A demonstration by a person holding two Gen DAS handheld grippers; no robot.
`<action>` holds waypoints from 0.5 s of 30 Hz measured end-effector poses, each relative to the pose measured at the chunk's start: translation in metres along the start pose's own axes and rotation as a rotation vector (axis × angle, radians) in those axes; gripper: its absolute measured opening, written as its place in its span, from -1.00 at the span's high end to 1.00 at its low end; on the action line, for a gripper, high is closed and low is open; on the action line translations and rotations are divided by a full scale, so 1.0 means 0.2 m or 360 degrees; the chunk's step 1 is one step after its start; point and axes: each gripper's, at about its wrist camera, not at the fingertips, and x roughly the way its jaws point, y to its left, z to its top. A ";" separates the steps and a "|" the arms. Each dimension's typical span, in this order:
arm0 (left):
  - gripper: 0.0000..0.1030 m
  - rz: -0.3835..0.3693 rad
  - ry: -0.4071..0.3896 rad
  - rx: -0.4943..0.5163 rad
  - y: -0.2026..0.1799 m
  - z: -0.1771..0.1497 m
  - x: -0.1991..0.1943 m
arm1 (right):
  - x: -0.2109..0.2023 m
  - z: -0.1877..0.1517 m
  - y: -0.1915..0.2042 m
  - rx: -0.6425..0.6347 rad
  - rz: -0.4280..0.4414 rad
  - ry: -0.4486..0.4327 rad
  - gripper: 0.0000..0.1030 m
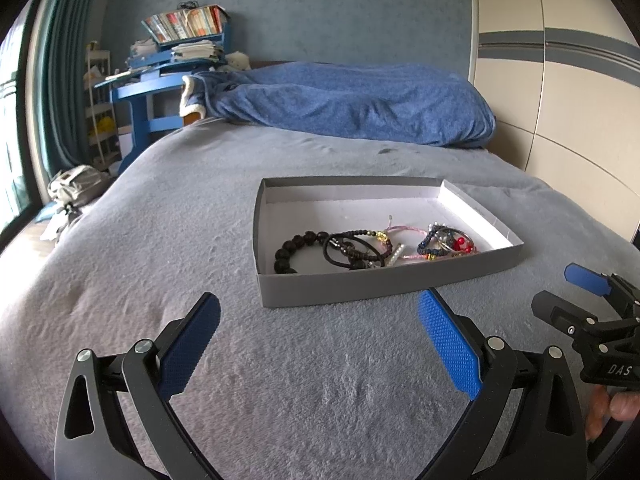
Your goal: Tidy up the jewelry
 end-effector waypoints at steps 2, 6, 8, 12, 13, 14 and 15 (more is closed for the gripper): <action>-0.91 0.0000 -0.0001 0.0000 0.00 0.00 0.00 | 0.00 0.00 0.00 0.0000 0.0000 0.0001 -0.89; -0.91 0.0000 0.0000 -0.0002 0.00 0.00 0.00 | 0.00 0.00 0.00 -0.0001 0.0000 -0.0001 -0.89; -0.91 -0.0001 -0.0001 -0.0003 0.00 0.00 0.00 | 0.00 0.00 0.00 0.0000 0.0000 0.0001 -0.89; -0.91 -0.0010 0.0003 -0.0003 0.00 0.00 0.01 | 0.00 0.00 0.00 -0.0001 0.0000 0.0001 -0.89; -0.91 -0.0009 0.0002 -0.0003 0.00 -0.01 0.01 | 0.00 0.00 0.00 -0.0001 0.0000 0.0000 -0.89; -0.91 -0.0009 0.0002 -0.0003 0.00 0.00 0.01 | 0.00 0.00 0.00 0.0000 0.0001 0.0000 -0.89; -0.91 -0.0009 0.0004 -0.0002 0.00 0.00 0.01 | 0.00 0.00 0.00 0.0000 0.0000 0.0000 -0.89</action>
